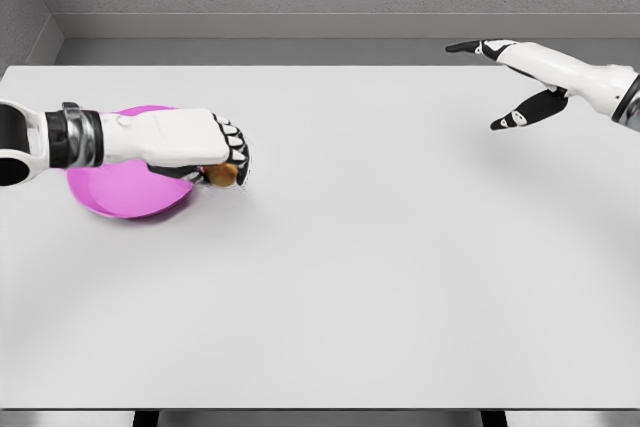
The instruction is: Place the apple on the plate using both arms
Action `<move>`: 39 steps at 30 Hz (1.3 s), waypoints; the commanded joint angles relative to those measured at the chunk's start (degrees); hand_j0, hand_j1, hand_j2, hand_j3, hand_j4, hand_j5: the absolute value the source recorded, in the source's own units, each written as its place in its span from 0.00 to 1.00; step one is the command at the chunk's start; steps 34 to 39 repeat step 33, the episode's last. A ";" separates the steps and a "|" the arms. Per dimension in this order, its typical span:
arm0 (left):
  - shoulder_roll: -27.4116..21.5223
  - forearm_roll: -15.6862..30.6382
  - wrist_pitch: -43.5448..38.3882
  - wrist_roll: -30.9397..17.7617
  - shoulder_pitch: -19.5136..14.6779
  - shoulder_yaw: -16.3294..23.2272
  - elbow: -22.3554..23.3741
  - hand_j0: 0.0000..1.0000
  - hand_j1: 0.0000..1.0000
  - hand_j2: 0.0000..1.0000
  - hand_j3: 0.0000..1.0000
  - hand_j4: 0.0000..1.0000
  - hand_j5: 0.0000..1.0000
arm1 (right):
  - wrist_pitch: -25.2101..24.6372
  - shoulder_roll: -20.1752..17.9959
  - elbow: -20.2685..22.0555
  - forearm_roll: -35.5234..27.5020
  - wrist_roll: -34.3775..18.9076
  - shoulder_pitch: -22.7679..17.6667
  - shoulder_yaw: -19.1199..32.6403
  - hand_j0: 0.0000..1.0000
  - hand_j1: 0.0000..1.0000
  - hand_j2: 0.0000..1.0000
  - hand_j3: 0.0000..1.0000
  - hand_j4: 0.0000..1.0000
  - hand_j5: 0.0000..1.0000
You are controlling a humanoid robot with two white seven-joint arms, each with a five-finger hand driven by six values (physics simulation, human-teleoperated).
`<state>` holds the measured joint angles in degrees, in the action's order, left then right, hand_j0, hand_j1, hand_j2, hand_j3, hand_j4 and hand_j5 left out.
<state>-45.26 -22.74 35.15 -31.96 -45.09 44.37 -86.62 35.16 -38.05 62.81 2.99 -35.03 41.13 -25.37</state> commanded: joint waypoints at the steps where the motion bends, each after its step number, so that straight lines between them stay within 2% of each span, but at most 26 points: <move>1: -1.23 1.12 -0.15 0.06 0.00 -2.88 5.41 0.51 0.51 0.51 0.51 0.51 0.51 | -0.16 0.00 0.03 -0.45 0.03 0.00 0.06 1.00 1.00 1.00 1.00 1.00 1.00; 5: -1.23 1.03 -0.15 -0.03 0.61 -5.08 13.41 0.51 0.51 0.51 0.51 0.51 0.51 | -0.16 0.00 0.03 -0.45 0.03 0.18 0.06 1.00 1.00 1.00 1.00 1.00 1.00; 11: -1.41 1.03 -0.15 -0.20 0.79 -4.99 15.78 0.54 0.54 0.54 0.54 0.54 0.54 | -0.16 -0.09 0.03 -0.45 0.03 0.79 -0.03 1.00 1.00 1.00 1.00 1.00 1.00; 14: -1.23 1.12 -0.15 -0.12 0.79 -5.08 16.05 0.70 0.70 0.70 0.70 0.70 0.70 | -0.16 -0.09 0.12 -0.45 0.03 2.29 -2.40 1.00 1.00 1.00 1.00 1.00 1.00; 16: -1.23 3.40 -0.15 -0.12 0.79 -5.08 16.13 0.92 0.92 0.92 0.92 0.92 0.92 | -0.16 -0.09 0.12 -0.45 0.03 2.55 -2.40 1.00 1.00 1.00 1.00 1.00 1.00; 17: -1.41 4.98 -0.15 -0.20 0.70 -5.08 16.05 0.98 0.98 0.98 0.98 0.98 0.98 | -0.16 -0.09 0.29 -0.45 0.03 2.72 -2.32 1.00 1.00 1.00 1.00 1.00 1.00; 18: -1.94 6.04 -0.15 -0.12 0.62 -5.08 16.13 1.00 1.00 1.00 1.00 1.00 1.00 | -0.16 -0.09 0.91 -0.45 0.03 2.90 -2.40 1.00 1.00 1.00 1.00 1.00 1.00; 21: -1.23 6.65 -0.15 -0.03 0.53 -4.99 16.05 1.00 1.00 1.00 1.00 1.00 1.00 | -0.16 -0.18 1.26 -0.53 0.03 2.99 -2.40 1.00 1.00 1.00 1.00 1.00 1.00; 22: -1.23 8.41 -0.15 0.06 0.53 -4.99 15.96 1.00 1.00 1.00 1.00 1.00 1.00 | -0.16 -0.18 1.26 -0.53 0.03 3.08 -2.40 1.00 1.00 1.00 1.00 1.00 1.00; 23: -1.23 12.80 -0.15 0.06 0.88 -4.73 16.31 1.00 1.00 1.00 1.00 1.00 1.00 | -0.16 -0.18 1.26 -0.53 0.03 2.99 -2.40 1.00 1.00 1.00 1.00 1.00 1.00; 24: -1.23 14.12 -0.15 0.15 1.32 -4.64 17.01 1.00 1.00 1.00 1.00 1.00 1.00 | -0.16 -0.18 1.35 -0.53 0.03 3.08 -2.40 1.00 1.00 1.00 1.00 1.00 1.00; 39: -1.50 14.21 -0.15 0.06 1.41 -4.64 17.10 1.00 1.00 1.00 1.00 1.00 1.00 | -0.16 0.17 1.35 -0.45 0.03 2.37 -2.58 1.00 1.00 1.00 1.00 1.00 1.00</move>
